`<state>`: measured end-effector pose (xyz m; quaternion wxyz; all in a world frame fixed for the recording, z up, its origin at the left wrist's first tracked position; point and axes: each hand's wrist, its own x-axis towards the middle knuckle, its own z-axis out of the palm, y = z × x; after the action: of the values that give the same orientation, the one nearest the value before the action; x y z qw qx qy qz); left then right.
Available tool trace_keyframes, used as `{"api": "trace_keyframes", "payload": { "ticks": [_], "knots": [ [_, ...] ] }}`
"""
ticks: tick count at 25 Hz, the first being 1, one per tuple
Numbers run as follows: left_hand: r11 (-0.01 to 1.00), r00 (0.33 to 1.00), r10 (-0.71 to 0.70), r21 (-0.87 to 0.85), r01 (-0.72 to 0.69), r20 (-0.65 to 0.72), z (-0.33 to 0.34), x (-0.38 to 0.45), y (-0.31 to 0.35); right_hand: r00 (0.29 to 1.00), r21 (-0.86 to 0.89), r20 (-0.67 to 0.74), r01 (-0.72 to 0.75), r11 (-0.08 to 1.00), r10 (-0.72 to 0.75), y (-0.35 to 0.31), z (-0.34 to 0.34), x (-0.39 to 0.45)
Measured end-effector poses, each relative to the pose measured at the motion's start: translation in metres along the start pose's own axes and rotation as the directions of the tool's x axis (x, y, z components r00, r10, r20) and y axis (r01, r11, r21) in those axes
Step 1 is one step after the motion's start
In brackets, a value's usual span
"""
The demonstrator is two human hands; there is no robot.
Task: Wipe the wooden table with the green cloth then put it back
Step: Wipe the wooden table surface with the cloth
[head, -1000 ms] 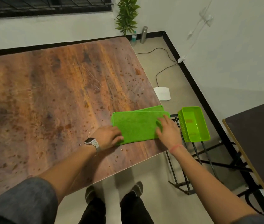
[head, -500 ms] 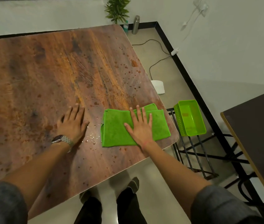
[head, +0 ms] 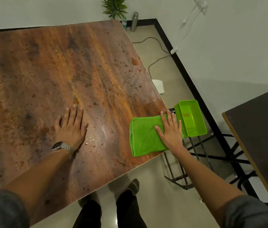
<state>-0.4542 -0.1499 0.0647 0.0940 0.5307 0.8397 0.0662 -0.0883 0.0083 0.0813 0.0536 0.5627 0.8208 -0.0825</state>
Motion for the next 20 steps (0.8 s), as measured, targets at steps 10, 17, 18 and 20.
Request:
{"api": "trace_keyframes", "payload": {
  "ticks": [10,17,18,20],
  "knots": [
    [1.0,0.999,0.005,-0.006,-0.006,-0.049,0.005,-0.001,-0.001,0.999,0.06,-0.029,0.043,0.997,-0.041,-0.122,0.005,0.06],
    [1.0,0.997,0.017,-0.011,-0.018,-0.07,0.003,-0.001,0.0,0.961,0.004,0.048,0.274,0.962,-0.273,-0.123,0.018,-0.053],
    [1.0,0.998,0.016,-0.011,-0.017,-0.068,0.003,-0.001,0.001,0.972,-0.027,0.06,0.227,0.973,-0.225,-0.107,0.018,-0.063],
    [1.0,0.998,0.015,-0.003,-0.015,-0.055,0.003,-0.002,0.001,0.996,-0.077,0.068,0.059,0.995,-0.053,-0.077,0.014,-0.073]
  ]
}}
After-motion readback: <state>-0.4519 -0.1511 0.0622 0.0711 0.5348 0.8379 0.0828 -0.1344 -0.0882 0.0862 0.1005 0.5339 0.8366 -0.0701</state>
